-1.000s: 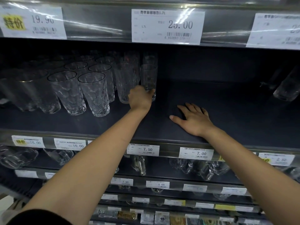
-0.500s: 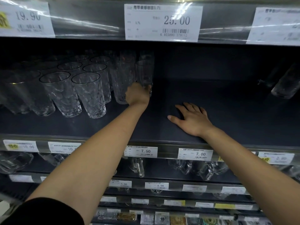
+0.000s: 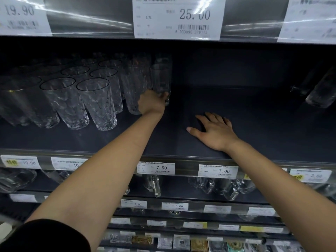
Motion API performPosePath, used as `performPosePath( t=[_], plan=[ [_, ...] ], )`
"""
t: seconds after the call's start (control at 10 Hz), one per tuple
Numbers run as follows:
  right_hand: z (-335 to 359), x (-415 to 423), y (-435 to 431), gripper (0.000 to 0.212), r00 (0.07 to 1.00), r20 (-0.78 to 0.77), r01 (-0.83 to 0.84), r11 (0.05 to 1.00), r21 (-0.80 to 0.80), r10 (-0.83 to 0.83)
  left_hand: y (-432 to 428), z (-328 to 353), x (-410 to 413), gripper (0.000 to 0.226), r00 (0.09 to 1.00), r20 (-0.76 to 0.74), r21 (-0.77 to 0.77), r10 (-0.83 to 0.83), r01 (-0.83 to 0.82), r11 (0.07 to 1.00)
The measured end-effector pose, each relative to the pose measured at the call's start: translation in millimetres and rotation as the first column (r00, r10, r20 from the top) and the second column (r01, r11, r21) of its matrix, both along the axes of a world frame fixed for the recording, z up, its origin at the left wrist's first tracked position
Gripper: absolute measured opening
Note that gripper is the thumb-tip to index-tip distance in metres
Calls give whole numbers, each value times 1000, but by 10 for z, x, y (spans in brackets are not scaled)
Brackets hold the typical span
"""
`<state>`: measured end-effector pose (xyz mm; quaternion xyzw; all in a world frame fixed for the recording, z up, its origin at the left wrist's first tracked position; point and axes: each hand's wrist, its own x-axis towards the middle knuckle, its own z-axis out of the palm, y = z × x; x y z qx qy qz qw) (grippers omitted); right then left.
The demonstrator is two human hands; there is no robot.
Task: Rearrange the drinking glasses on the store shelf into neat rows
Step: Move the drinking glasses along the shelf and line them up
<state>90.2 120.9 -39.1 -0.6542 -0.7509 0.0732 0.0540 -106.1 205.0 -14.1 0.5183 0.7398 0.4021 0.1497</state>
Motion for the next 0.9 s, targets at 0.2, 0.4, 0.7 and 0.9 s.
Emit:
performPosePath(
  t=[0.2,0.4,0.7,0.9],
  plan=[
    [-2,2,-1,79,1000,-3,1,1000,-2,-1,11,-61,-31,48,1000,-20,20,-5,6,1000],
    [9,0,-8,80,1000,-2,-1,1000,-5,1,23,-81,-60,48,999,-31,29,-18,19,999],
    [19,-4,-18,79,1000,-9,-4,1000,-8,4,33,-140,-99,53,996,-72,42,-50,53,998],
    [23,-6,-19,79,1000,-8,-4,1000,-12,3,-4,-108,-90,51,996,-67,39,-55,58,998]
  ],
)
